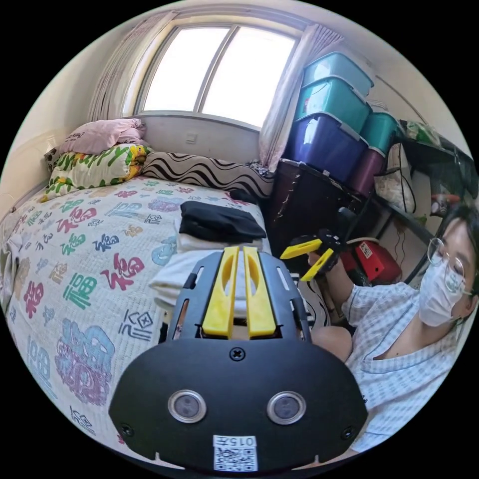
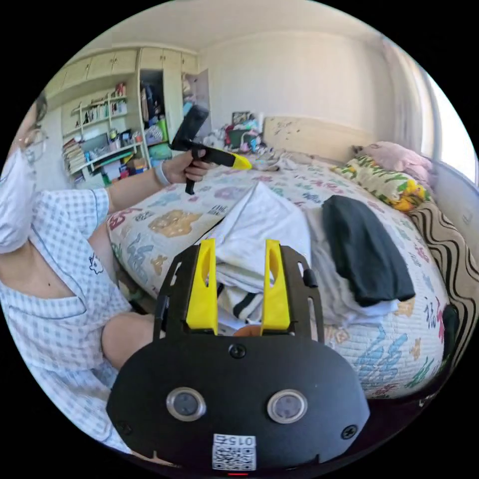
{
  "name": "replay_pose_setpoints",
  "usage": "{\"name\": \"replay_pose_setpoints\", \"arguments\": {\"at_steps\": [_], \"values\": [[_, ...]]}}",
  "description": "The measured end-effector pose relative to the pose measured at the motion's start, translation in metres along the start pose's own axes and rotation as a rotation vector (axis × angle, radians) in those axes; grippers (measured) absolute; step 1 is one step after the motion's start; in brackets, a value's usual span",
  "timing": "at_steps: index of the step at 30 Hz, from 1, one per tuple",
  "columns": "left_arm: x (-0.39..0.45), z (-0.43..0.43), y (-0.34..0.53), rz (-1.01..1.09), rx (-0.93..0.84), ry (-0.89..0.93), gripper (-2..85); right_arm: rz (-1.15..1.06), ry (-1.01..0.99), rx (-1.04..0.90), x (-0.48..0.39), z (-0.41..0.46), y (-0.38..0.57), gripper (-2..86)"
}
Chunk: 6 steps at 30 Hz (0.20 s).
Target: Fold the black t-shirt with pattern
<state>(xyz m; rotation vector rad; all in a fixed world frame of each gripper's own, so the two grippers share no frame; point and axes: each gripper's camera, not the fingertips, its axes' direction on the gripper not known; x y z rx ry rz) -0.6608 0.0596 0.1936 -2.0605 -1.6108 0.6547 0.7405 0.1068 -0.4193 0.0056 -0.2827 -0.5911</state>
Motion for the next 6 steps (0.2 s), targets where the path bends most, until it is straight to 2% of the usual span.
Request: {"name": "replay_pose_setpoints", "arguments": {"at_steps": [2, 6], "values": [[0.028, -0.017, 0.043, -0.009, -0.001, -0.008, 3.3, -0.02, -0.004, -0.151, -0.016, 0.037, 0.0, 7.7], [0.064, -0.036, 0.101, -0.019, -0.042, -0.082, 6.4, 0.085, 0.03, -0.075, -0.033, 0.027, 0.01, 2.5]]}}
